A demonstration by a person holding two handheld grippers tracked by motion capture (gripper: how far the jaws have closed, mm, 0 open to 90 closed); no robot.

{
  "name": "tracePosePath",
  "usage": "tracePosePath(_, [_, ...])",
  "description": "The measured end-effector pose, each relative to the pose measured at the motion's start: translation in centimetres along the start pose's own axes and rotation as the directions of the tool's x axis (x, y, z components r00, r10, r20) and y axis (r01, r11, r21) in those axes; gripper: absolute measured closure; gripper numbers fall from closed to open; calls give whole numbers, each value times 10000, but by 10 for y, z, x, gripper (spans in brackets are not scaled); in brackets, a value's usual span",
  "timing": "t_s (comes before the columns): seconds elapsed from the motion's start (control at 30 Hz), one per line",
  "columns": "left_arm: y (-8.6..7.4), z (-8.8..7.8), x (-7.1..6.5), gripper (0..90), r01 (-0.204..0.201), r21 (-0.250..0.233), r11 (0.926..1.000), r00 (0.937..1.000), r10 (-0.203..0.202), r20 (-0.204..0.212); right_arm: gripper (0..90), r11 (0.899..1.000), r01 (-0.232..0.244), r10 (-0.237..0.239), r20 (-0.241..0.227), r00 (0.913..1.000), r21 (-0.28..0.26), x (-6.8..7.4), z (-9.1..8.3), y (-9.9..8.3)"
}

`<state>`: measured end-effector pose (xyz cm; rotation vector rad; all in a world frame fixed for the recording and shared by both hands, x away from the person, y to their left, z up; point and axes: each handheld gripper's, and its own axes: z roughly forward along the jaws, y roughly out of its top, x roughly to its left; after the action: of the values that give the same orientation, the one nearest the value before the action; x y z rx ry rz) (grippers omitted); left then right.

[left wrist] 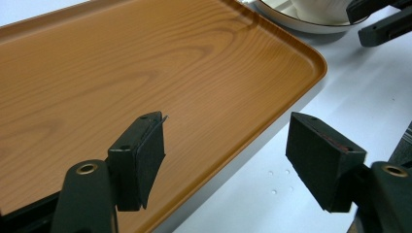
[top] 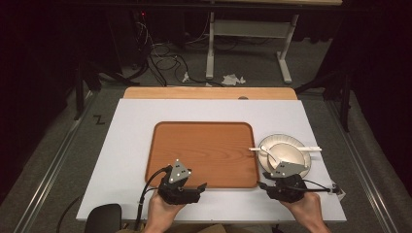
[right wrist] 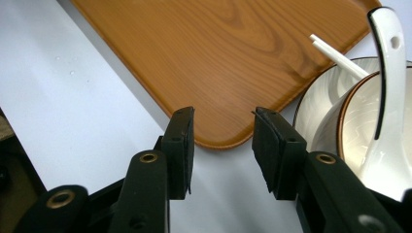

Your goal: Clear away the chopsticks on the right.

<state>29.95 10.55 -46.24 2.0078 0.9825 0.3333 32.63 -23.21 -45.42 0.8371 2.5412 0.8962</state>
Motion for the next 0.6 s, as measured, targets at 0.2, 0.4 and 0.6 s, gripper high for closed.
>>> tracePosePath(0.2, [-1, 0, -2, 301, -50, 2, 10000, 10000, 50, 33, 604, 10000, -57, 57, -29, 10000, 8, 1, -2, -1])
tracePosePath(0.4, [-3, -4, 0, 301, 49, -52, 10000, 10000, -49, -72, 595, 10000, 73, -73, -86, 9999, -54, -2, -1, 2])
tracePosePath(0.6, [-6, -7, -1, 300, 132, -39, 9999, 9994, -133, -315, 607, 9994, 285, -284, 74, 9996, -216, -4, -2, 4])
